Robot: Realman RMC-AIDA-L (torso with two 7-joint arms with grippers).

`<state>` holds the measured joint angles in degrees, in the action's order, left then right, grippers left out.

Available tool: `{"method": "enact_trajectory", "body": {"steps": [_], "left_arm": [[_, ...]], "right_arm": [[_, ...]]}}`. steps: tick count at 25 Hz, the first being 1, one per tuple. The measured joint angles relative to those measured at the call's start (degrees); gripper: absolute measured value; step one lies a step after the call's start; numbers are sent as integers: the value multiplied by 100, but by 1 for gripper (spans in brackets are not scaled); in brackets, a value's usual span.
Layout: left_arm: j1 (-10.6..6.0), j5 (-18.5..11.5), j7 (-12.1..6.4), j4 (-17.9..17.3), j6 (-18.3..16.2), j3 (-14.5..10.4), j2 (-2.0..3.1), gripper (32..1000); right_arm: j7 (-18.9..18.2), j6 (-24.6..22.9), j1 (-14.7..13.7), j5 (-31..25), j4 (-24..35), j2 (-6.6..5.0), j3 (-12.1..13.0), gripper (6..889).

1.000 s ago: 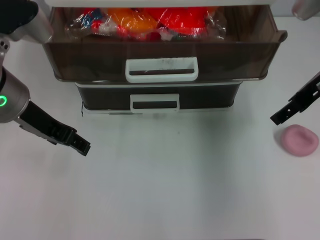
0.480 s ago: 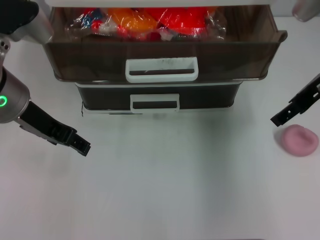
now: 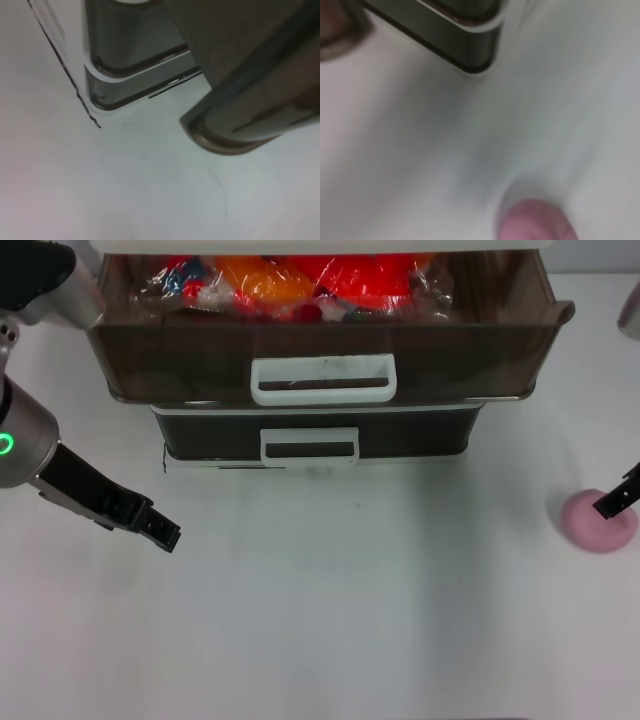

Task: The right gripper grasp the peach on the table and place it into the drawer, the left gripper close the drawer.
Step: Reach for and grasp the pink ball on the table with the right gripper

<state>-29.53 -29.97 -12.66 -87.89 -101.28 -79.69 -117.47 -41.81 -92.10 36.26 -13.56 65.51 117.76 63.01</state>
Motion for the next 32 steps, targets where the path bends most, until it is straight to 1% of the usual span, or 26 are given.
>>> {"method": "enact_trajectory", "body": {"steps": [3,8,11,14,17,26,32], "left_arm": [[3,0,-8,0,26,-10,-2,815],[-1,0,-15,0,32,-12,-7,815],[-3,0,-16,0,35,-12,-15,815],[4,0,-17,0,37,-12,-19,815],[14,0,-17,0,38,-10,-18,815],[-2,0,-17,17,38,-13,-13,816],[-2,0,-17,17,47,-12,-13,816]], "right_arm": [[-38,322,-30,-4,-298,3,0,816],[-175,871,16,-45,-1058,2,0,810],[-216,1086,24,-55,-1324,7,0,807],[-227,1236,24,-57,-1427,11,0,804],[-228,1288,24,-59,-1434,10,0,801],[-235,1341,22,-59,-1467,10,-20,791],[-352,1348,21,-125,-1470,15,-9,551]]}}
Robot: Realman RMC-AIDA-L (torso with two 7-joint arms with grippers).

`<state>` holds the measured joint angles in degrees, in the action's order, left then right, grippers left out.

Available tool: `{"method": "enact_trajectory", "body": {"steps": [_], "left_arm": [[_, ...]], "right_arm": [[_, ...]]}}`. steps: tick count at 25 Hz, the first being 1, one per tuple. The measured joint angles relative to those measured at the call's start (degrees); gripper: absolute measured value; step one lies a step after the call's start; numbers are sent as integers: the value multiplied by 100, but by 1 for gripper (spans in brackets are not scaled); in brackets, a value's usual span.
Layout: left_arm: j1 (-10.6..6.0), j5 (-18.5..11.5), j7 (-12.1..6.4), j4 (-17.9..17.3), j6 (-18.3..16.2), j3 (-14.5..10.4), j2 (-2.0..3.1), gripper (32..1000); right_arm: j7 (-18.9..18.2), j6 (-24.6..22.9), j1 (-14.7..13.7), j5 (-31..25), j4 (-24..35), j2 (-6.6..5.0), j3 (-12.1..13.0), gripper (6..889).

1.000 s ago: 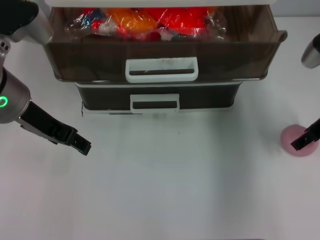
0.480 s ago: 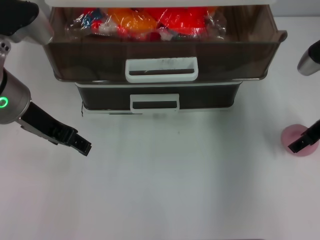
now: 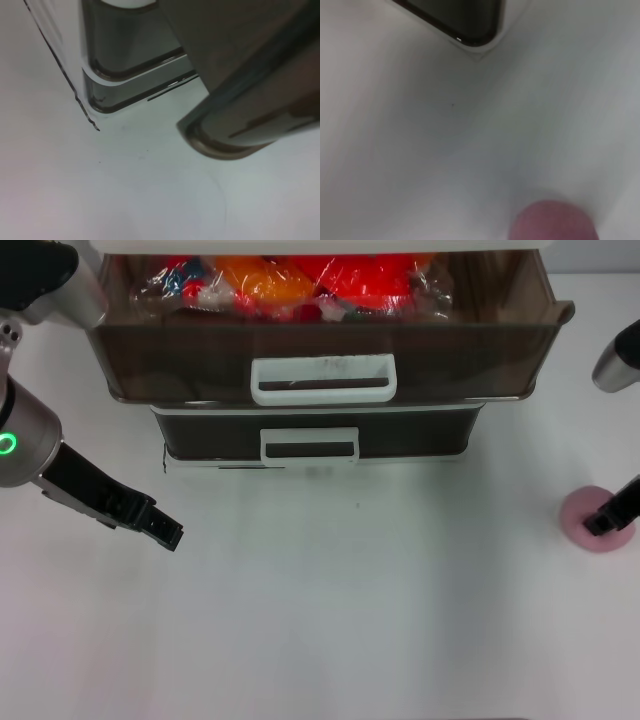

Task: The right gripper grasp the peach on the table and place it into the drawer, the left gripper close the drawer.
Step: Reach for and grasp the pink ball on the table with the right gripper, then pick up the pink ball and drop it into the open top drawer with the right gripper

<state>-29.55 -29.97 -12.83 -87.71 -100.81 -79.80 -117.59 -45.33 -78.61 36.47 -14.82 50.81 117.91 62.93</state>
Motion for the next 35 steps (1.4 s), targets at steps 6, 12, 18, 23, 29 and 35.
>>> {"method": "enact_trajectory", "body": {"steps": [6,12,18,23,29,35], "left_arm": [[1,0,0,0,0,0,7,816],[-6,0,0,0,-7,0,9,815],[-13,0,0,0,-14,16,17,816],[8,0,0,0,-22,36,18,815],[11,0,0,-16,-19,35,25,815],[14,0,-22,-8,-18,43,26,815]], "right_arm": [[-24,10,0,-20,46,3,0,264],[-28,13,0,-21,50,4,0,163],[-28,-51,-24,-22,165,5,0,110],[-22,-532,-231,-28,1014,22,-57,85],[-28,-1443,-445,-421,2525,-29,-391,81],[-135,-2139,-402,-1411,3749,-217,-1497,81]]}}
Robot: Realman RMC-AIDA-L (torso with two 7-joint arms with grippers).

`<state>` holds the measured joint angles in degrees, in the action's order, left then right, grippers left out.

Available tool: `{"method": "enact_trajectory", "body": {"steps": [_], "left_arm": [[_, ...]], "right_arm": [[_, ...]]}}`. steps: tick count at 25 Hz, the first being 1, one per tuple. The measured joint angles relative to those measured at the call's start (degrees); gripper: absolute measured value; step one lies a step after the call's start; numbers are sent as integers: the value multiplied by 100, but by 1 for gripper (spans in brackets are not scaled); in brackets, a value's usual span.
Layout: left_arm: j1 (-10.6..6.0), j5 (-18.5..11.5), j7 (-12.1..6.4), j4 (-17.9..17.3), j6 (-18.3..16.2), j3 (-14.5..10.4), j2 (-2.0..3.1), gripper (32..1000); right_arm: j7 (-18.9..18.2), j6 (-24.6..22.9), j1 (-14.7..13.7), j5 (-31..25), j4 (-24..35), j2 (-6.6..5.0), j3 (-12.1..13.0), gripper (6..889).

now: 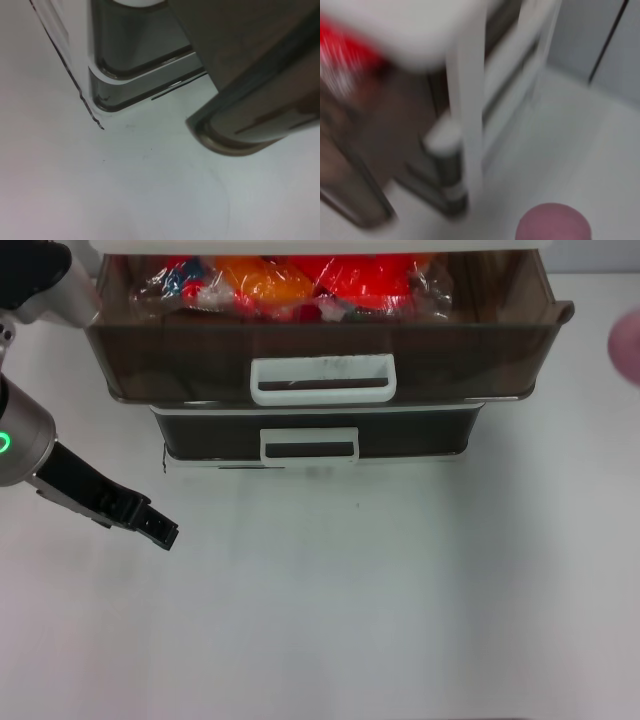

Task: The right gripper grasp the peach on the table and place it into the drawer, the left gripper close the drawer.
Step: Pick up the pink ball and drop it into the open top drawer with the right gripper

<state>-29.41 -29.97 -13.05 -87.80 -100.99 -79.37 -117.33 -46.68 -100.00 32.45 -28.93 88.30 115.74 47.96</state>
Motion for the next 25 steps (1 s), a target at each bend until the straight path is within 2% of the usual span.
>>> {"method": "enact_trajectory", "body": {"steps": [1,2,4,6,10,13,16,19,22,25], "left_arm": [[0,0,-7,0,-2,1,0,815],[0,0,-10,0,-7,1,0,816],[-1,0,-13,0,-22,1,0,816],[-1,0,-13,0,-24,1,0,816],[-20,0,-13,0,-22,1,0,816],[-28,0,-13,0,-19,1,0,816],[-33,0,-13,0,-18,1,0,816],[-52,0,-13,0,-17,1,0,816],[-101,0,-13,0,-18,1,0,815],[-153,0,-8,-1,-24,1,-4,815]], "right_arm": [[-10,-108,20,-356,142,-83,-221,81],[-6,-181,33,-628,190,-138,-340,82],[45,-316,84,-1391,225,-324,-625,82],[99,-367,104,-2108,171,-488,-781,82],[167,-360,225,-3328,-211,-800,-825,82],[146,-380,514,-3760,-736,-928,-790,82],[105,-396,834,-3848,-1201,-957,-661,76],[50,-368,1159,-3821,-1573,-954,-289,67],[39,-349,1426,-3793,-1799,-919,50,65],[38,-342,1636,-3630,-1871,-819,246,67]]}}
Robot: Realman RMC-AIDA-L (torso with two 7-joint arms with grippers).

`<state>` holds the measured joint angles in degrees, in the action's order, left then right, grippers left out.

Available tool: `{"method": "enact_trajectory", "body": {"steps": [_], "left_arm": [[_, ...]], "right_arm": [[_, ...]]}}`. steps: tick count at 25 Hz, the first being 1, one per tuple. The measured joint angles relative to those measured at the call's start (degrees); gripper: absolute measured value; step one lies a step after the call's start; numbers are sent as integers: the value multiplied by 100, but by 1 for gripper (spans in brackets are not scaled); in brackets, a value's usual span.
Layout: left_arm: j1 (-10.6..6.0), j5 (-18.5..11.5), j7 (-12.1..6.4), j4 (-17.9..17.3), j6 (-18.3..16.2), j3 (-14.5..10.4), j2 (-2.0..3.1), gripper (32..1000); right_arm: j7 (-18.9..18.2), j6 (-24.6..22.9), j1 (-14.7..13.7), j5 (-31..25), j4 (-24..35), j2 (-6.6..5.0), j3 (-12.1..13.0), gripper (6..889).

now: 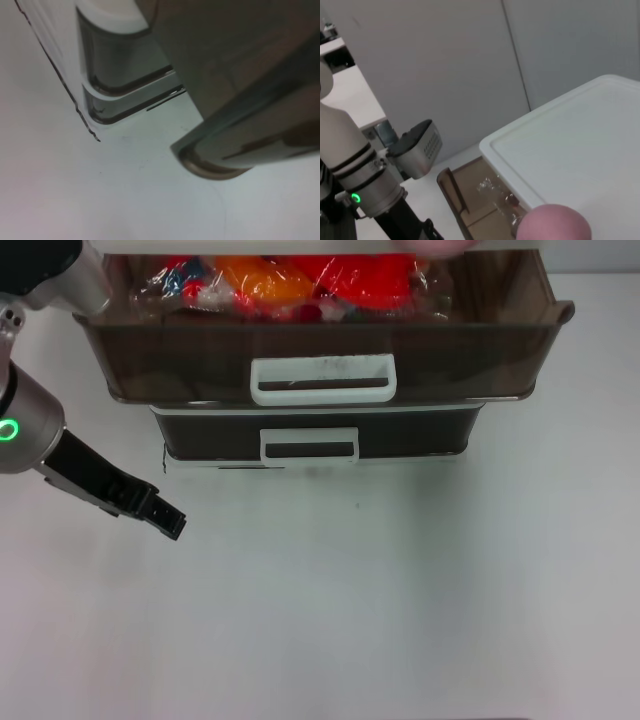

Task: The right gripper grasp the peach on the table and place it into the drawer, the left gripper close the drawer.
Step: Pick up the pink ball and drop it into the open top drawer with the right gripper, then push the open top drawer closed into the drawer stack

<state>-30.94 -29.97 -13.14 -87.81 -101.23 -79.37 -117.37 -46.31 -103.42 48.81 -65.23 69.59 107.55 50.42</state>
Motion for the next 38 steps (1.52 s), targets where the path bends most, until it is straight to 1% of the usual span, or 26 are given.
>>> {"method": "enact_trajectory", "body": {"steps": [4,7,9,11,13,24,29,35,38], "left_arm": [[-20,0,11,0,-8,-14,-2,816],[-22,0,21,0,-10,-17,-4,816],[-22,0,28,0,-11,-19,-4,815],[-22,0,30,0,-13,-20,-5,815],[-21,0,31,0,-17,-20,-5,815],[21,0,19,0,-20,-4,-5,816],[26,0,14,0,-20,0,-5,815],[36,0,13,0,-20,0,-5,815],[36,0,13,0,-20,0,-5,815]], "right_arm": [[-6,61,227,401,-24,205,59,78],[-18,86,335,552,-29,273,164,86],[-22,105,367,634,-34,344,236,91],[-29,129,389,701,-27,414,259,97],[-41,132,404,720,3,444,265,102],[-136,76,419,662,49,460,284,520],[-127,73,389,655,133,460,278,733],[-99,63,361,652,275,460,275,866],[-92,60,359,661,278,460,278,866]]}}
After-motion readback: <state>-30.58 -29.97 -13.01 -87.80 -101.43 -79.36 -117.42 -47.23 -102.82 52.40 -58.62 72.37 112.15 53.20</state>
